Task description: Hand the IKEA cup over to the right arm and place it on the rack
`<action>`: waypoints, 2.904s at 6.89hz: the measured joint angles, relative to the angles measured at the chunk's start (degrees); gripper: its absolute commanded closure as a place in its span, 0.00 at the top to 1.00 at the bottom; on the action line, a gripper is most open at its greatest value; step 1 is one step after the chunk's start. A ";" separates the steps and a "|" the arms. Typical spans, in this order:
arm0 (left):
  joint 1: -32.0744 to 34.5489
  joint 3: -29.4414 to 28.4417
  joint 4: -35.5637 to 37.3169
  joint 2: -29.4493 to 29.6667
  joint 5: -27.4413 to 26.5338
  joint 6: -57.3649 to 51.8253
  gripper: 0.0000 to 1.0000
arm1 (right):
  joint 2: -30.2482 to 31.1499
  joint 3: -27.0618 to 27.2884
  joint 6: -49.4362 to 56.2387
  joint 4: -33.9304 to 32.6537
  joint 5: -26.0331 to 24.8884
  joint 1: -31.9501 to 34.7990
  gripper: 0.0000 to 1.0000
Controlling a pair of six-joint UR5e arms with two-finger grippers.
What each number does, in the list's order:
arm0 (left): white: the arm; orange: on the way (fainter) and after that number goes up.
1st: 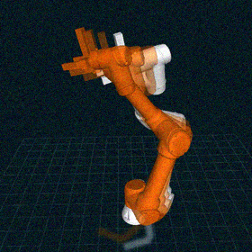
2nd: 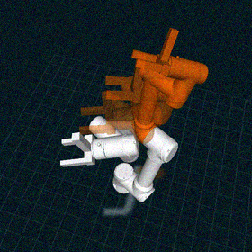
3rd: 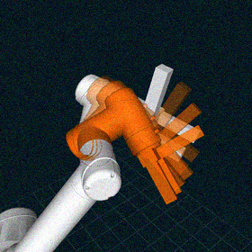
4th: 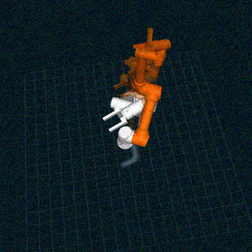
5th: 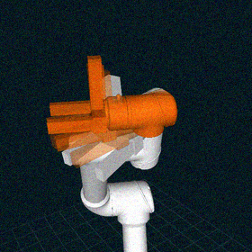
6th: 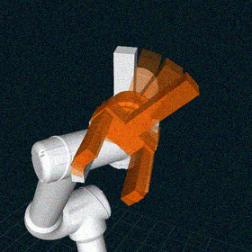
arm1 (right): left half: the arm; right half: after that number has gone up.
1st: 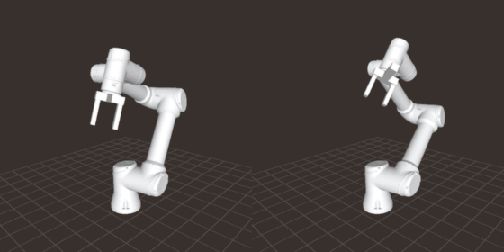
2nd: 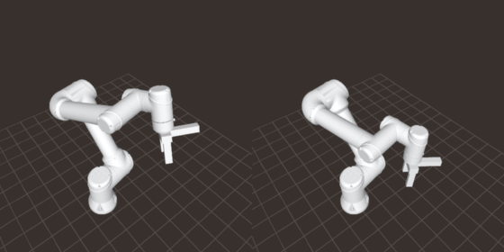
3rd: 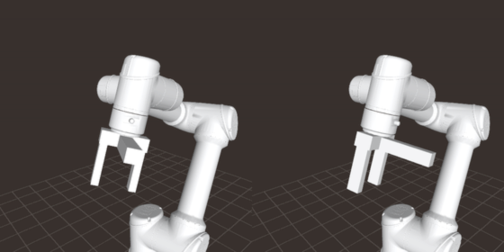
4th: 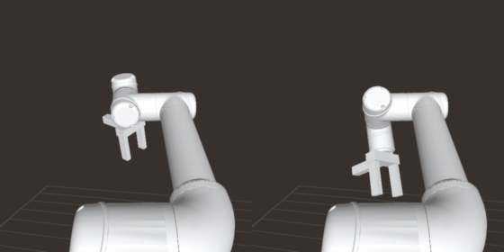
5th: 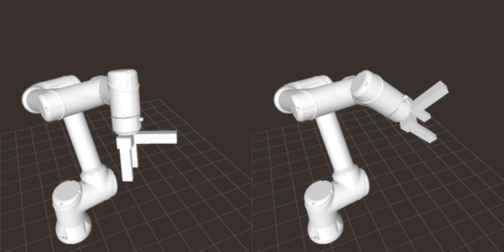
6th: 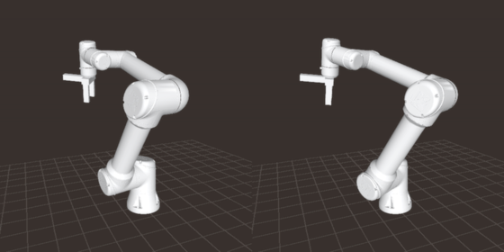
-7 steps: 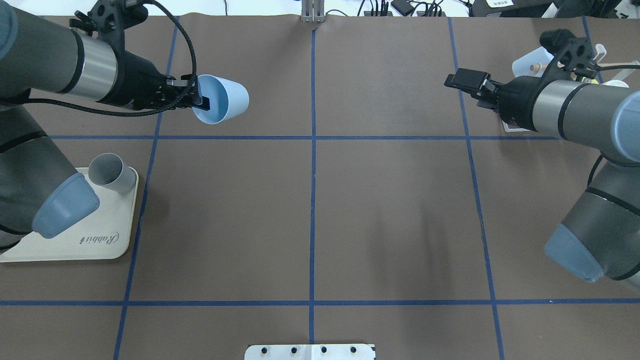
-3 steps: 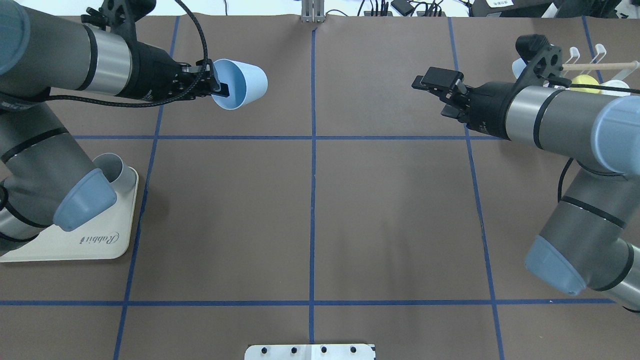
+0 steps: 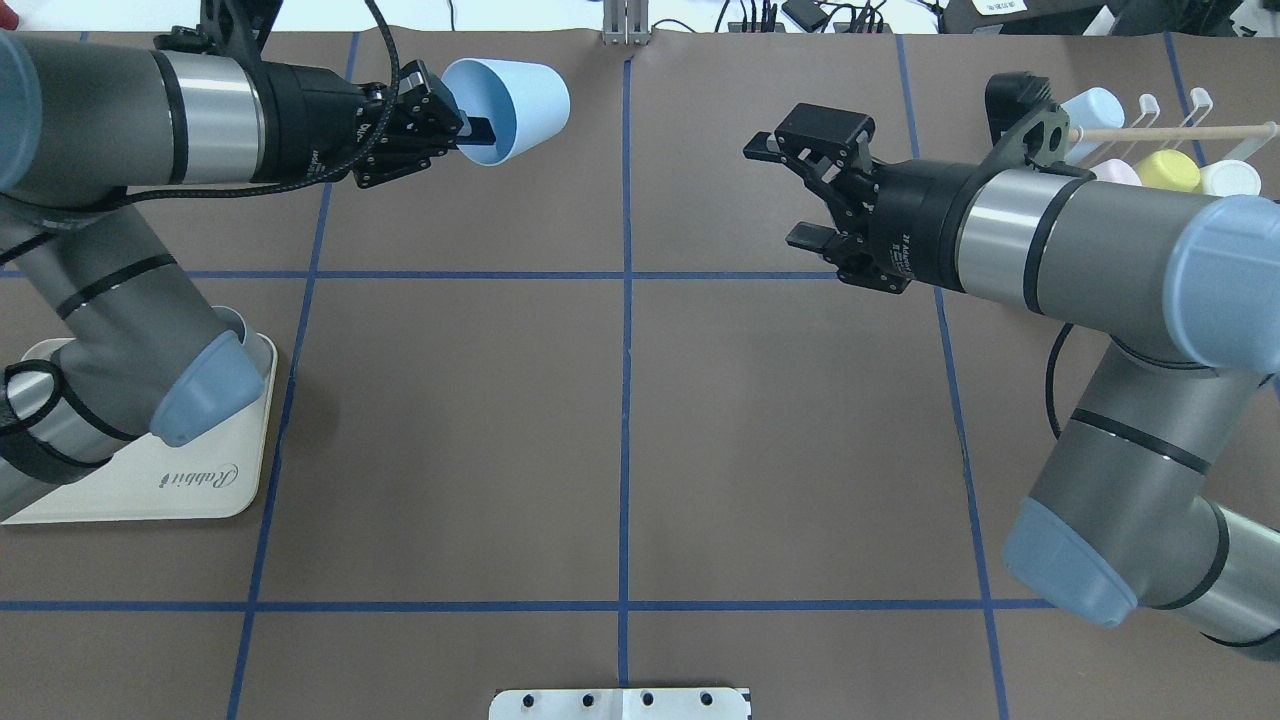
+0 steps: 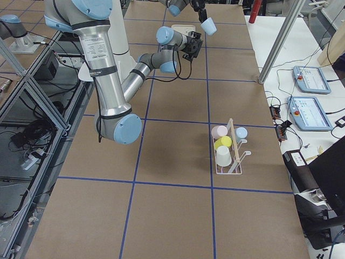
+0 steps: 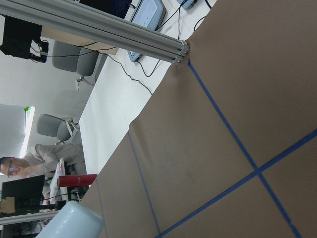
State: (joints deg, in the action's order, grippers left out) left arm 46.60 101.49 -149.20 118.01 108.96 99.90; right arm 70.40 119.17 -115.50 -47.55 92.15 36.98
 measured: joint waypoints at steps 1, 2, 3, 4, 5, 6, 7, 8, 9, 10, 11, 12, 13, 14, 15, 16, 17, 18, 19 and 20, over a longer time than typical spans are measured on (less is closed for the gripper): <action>-2.40 -2.81 -9.36 0.06 -4.83 5.38 0.00 | -2.11 0.23 -3.91 0.00 -0.96 -1.18 1.00; -5.27 -4.64 -17.19 0.10 -9.41 9.51 0.00 | -4.13 0.05 -6.66 0.02 -3.31 -3.24 1.00; -7.73 -5.45 -22.97 0.11 -12.60 12.58 0.00 | -5.95 -0.14 -9.09 0.06 -5.72 -5.06 1.00; -9.94 -5.76 -27.82 0.11 -14.51 14.44 0.00 | -7.44 -0.21 -11.36 0.10 -7.06 -5.87 1.00; -11.56 -5.95 -31.56 0.11 -15.35 15.21 0.00 | -8.13 -0.22 -12.65 0.37 -7.55 -6.05 1.00; -12.53 -6.12 -33.97 0.10 -15.60 15.49 0.00 | -8.35 -0.20 -13.60 0.94 -7.70 -6.01 1.00; -13.29 -6.18 -35.81 0.09 -15.67 15.61 0.00 | -8.40 -0.15 -14.36 1.37 -7.75 -5.95 1.00; -14.16 -6.14 -37.19 0.09 -15.70 15.65 0.00 | -8.42 -0.11 -15.01 1.57 -7.76 -5.93 1.00; -14.78 -6.02 -37.79 0.10 -15.70 15.67 0.00 | -8.42 -0.09 -15.30 1.63 -7.75 -5.93 1.00; -15.18 -5.91 -38.05 0.14 -15.70 15.67 0.00 | -8.33 -0.08 -15.38 1.66 -7.72 -5.94 1.00; -15.38 -5.81 -38.14 0.17 -15.70 15.67 0.00 | -8.20 -0.11 -15.36 1.66 -7.63 -5.95 1.00; -15.44 -5.77 -38.17 0.19 -15.71 15.65 0.00 | -8.01 -0.19 -15.28 1.67 -7.49 -5.99 1.00; -15.46 -5.79 -38.18 0.23 -15.71 15.61 0.00 | -7.84 -0.28 -15.11 1.65 -7.37 -6.05 1.00; -15.48 -5.82 -38.19 0.26 -15.70 15.59 0.00 | -7.87 -0.41 -14.90 1.63 -7.29 -6.09 1.00; -15.48 -5.85 -38.17 0.39 -15.71 15.59 0.00 | -8.01 -0.58 -14.71 1.65 -7.26 -6.15 1.00; -15.48 -5.89 -38.13 0.58 -15.71 15.59 0.00 | -8.08 -0.70 -14.58 1.66 -7.23 -6.18 1.00; -15.55 -5.92 -38.11 0.79 -15.70 15.58 0.00 | -8.08 -0.74 -14.52 1.65 -7.19 -6.19 1.00; -15.70 -5.94 -38.08 0.99 -15.70 15.58 0.00 | -8.09 -0.77 -14.50 1.63 -7.17 -6.17 1.00; -15.97 -5.95 -38.04 1.12 -15.71 15.56 0.00 | -8.07 -0.78 -14.50 1.65 -7.16 -6.14 0.99; -16.21 -6.05 -38.00 1.41 -15.73 15.52 0.00 | -8.03 -0.77 -14.49 1.66 -7.13 -6.14 0.83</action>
State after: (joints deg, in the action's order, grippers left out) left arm 30.39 95.45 -187.19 119.42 93.23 115.43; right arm 62.37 118.40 -129.99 -45.89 85.01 30.84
